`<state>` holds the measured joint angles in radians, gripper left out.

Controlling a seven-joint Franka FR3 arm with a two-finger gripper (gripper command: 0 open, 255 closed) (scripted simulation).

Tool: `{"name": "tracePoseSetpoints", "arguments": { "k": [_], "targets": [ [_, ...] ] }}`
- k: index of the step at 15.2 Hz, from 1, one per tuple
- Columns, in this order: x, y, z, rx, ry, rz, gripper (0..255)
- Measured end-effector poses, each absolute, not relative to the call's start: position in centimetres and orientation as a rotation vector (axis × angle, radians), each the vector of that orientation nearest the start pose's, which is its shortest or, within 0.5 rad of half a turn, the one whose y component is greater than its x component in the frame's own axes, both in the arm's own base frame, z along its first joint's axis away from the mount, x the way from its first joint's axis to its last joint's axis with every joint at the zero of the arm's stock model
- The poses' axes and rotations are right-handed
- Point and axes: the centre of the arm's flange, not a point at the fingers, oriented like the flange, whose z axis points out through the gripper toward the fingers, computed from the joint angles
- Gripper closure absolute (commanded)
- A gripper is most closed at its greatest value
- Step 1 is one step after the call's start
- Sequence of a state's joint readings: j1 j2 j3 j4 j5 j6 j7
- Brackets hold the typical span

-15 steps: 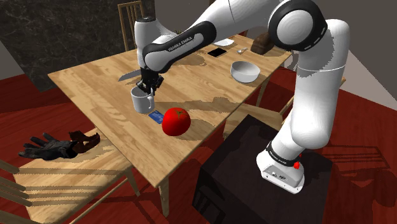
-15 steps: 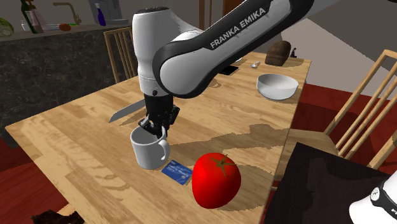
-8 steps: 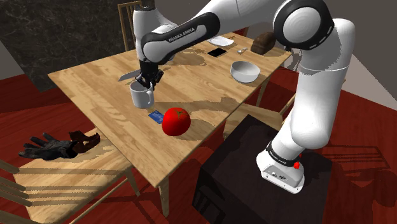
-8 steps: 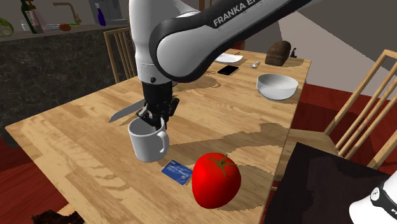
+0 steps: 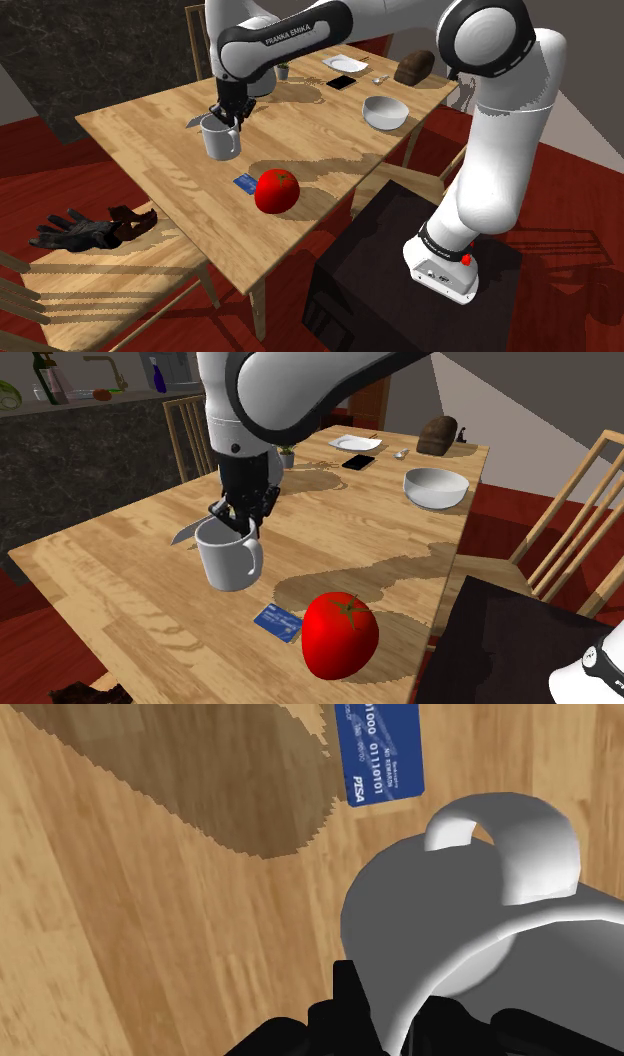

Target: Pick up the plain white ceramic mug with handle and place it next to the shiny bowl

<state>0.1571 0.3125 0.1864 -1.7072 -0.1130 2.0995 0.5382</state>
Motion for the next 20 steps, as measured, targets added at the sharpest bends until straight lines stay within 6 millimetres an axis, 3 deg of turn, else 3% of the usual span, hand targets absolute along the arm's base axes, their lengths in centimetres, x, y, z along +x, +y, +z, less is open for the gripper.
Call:
{"name": "tracePoseSetpoints", "arguments": {
  "k": [18, 20],
  "targets": [
    [62.1, 20.5, 51.4, -3.131, 0.241, -0.151, 255],
    [61.8, 19.2, 51.7, -3.131, 0.241, -0.151, 255]
  ]
}}
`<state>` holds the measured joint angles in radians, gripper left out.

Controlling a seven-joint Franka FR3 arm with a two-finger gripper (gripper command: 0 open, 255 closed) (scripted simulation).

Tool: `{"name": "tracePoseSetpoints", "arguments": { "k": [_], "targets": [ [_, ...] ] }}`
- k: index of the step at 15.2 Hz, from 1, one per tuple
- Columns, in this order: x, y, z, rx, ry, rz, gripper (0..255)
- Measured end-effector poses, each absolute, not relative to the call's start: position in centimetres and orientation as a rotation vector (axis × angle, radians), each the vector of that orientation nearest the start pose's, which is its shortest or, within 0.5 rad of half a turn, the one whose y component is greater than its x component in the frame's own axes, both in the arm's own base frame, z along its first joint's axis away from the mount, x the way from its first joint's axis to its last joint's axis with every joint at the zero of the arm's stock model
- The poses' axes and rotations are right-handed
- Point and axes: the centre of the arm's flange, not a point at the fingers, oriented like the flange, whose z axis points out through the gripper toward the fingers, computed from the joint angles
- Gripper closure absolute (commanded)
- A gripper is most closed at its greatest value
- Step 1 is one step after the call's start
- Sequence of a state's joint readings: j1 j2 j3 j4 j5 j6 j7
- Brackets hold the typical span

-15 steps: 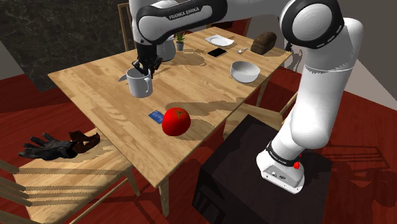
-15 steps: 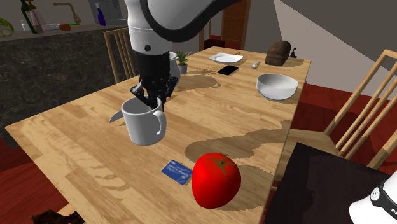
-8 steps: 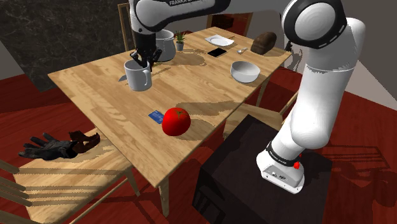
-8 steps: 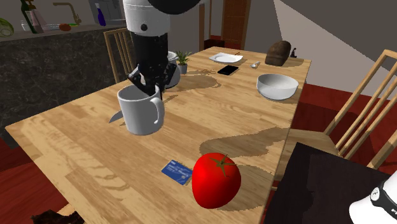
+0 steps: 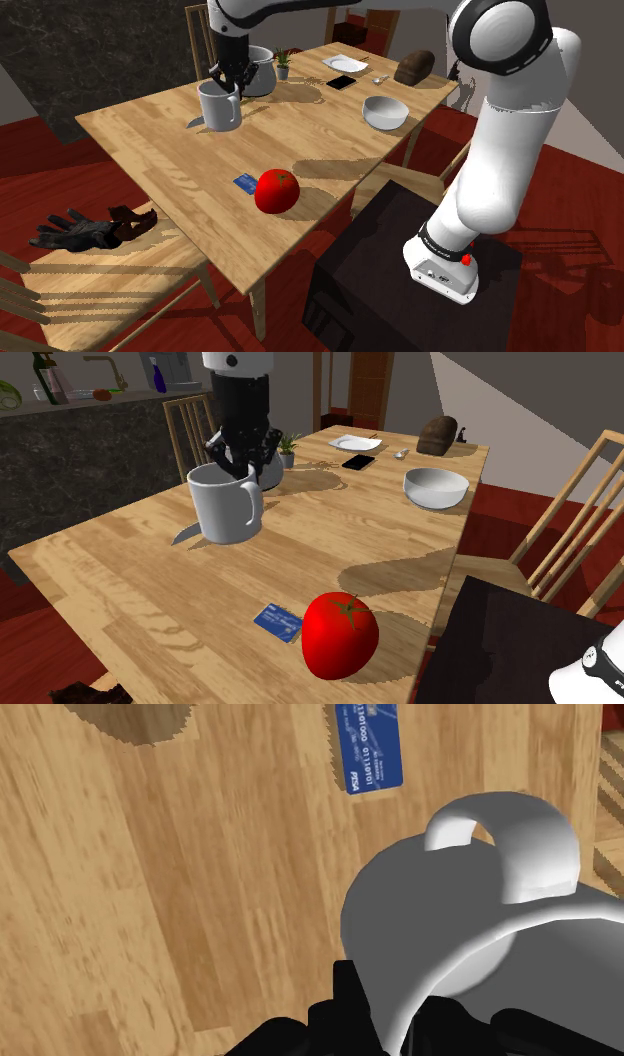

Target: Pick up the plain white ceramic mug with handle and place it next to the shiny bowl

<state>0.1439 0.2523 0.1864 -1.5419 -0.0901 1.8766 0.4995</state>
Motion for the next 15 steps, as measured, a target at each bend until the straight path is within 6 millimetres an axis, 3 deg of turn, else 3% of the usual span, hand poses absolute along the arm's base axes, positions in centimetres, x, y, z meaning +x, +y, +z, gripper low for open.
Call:
{"name": "tracePoseSetpoints", "arguments": {
  "k": [15],
  "targets": [
    [63.0, -0.7, 51.4, -3.131, 0.243, -0.150, 255]
  ]
}}
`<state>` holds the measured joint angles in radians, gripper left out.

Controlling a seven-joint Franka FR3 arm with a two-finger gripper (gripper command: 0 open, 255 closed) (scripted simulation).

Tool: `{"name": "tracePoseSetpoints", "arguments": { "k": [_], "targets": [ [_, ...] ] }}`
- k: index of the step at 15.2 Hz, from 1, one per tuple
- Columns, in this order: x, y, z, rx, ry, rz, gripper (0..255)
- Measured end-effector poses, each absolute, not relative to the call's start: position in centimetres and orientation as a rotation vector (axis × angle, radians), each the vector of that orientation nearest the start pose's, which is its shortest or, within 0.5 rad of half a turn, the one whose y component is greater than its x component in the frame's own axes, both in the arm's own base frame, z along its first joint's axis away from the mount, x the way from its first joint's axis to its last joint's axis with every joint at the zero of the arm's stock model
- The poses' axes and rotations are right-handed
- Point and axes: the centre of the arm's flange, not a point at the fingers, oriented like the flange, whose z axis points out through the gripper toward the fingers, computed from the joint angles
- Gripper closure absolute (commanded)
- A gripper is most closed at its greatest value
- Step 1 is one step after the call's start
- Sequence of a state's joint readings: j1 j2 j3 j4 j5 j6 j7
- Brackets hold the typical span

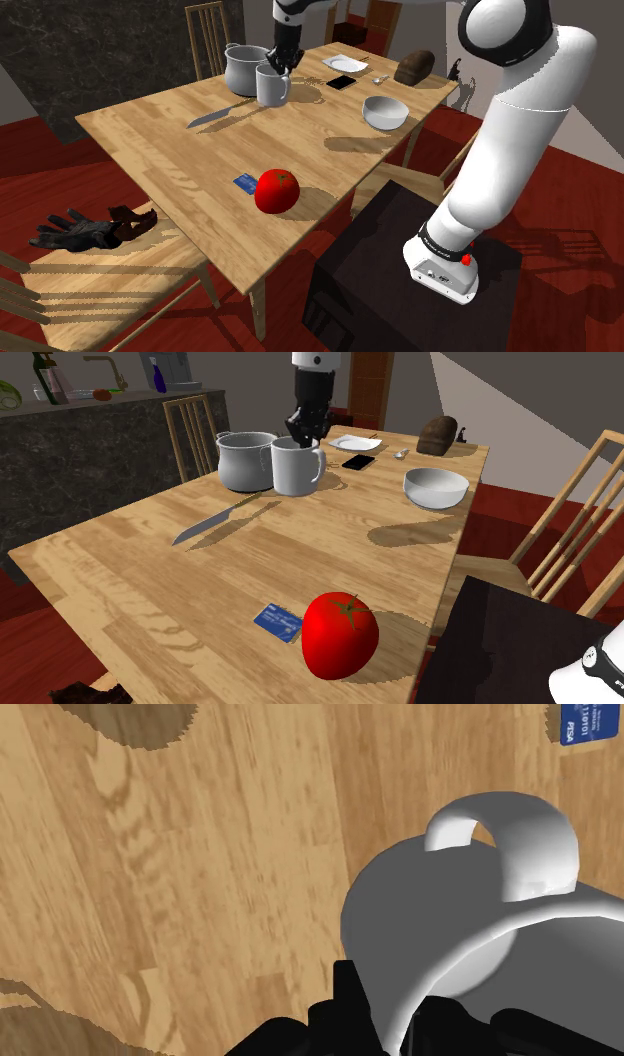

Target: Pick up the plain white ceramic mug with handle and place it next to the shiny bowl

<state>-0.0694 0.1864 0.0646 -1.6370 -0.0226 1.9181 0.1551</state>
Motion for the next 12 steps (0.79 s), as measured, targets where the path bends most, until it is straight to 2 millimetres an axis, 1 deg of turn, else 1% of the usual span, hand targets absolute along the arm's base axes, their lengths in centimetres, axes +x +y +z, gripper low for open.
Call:
{"name": "tracePoseSetpoints", "arguments": {
  "k": [1, 2, 6, 7, 8, 9, 12],
  "targets": [
    [63.1, -1.8, 51.2, -3.131, 0.243, -0.151, 255],
    [63.4, -3.3, 51.2, -3.131, 0.243, -0.151, 255],
    [63.5, -8.4, 51.4, -3.131, 0.243, -0.150, 255],
    [63.5, -9.7, 51.0, -3.131, 0.243, -0.151, 255],
    [63.9, -10.7, 51.0, -3.131, 0.242, -0.150, 255],
    [63.8, -12.4, 51.1, -3.131, 0.243, -0.150, 255],
    [63.8, -16.3, 51.1, -3.131, 0.242, -0.150, 255]
  ]
}}
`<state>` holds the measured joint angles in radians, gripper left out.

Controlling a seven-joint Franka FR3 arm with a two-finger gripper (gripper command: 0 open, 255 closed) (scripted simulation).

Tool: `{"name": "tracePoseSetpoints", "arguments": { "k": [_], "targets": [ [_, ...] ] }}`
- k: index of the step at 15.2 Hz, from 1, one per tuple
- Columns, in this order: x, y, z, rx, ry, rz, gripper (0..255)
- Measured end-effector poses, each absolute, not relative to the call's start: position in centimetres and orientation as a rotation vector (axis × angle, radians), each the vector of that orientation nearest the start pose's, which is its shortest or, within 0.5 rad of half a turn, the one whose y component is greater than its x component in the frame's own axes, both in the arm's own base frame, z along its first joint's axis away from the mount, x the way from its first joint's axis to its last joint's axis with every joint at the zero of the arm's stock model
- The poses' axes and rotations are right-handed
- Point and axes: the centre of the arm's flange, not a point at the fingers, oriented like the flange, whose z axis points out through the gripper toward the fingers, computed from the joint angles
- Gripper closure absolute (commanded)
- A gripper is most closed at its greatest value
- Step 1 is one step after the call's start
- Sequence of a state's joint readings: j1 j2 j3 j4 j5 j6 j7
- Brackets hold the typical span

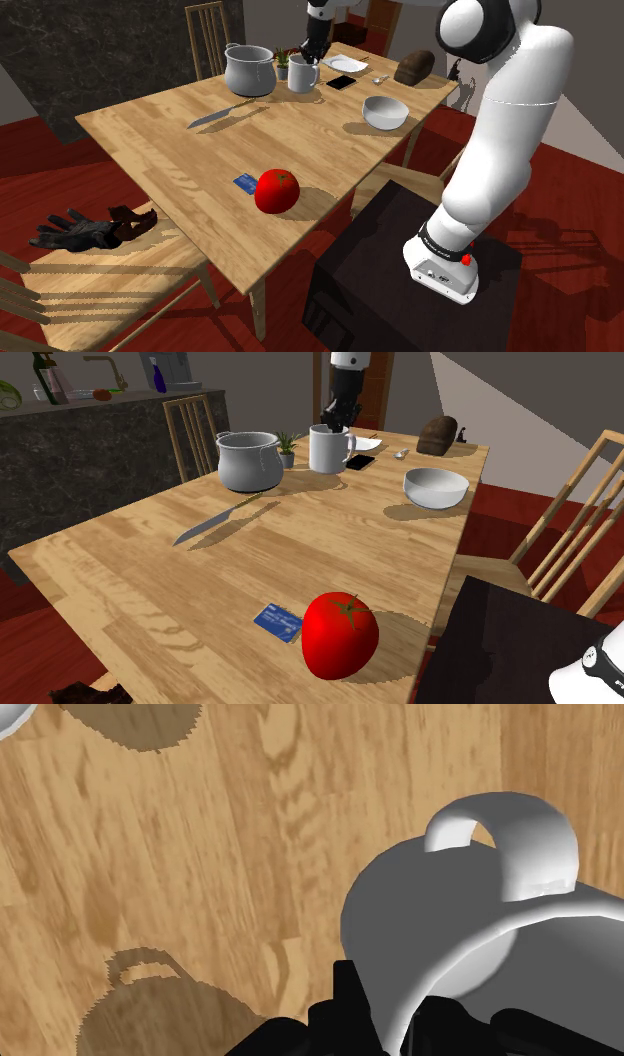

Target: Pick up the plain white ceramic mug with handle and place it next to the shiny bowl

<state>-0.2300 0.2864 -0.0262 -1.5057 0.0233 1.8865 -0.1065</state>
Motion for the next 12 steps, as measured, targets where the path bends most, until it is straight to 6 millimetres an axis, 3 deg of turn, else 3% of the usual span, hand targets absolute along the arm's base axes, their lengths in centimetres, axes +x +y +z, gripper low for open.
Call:
{"name": "tracePoseSetpoints", "arguments": {
  "k": [12],
  "targets": [
    [65.2, -32.0, 50.7, -3.131, 0.242, -0.151, 255]
  ]
}}
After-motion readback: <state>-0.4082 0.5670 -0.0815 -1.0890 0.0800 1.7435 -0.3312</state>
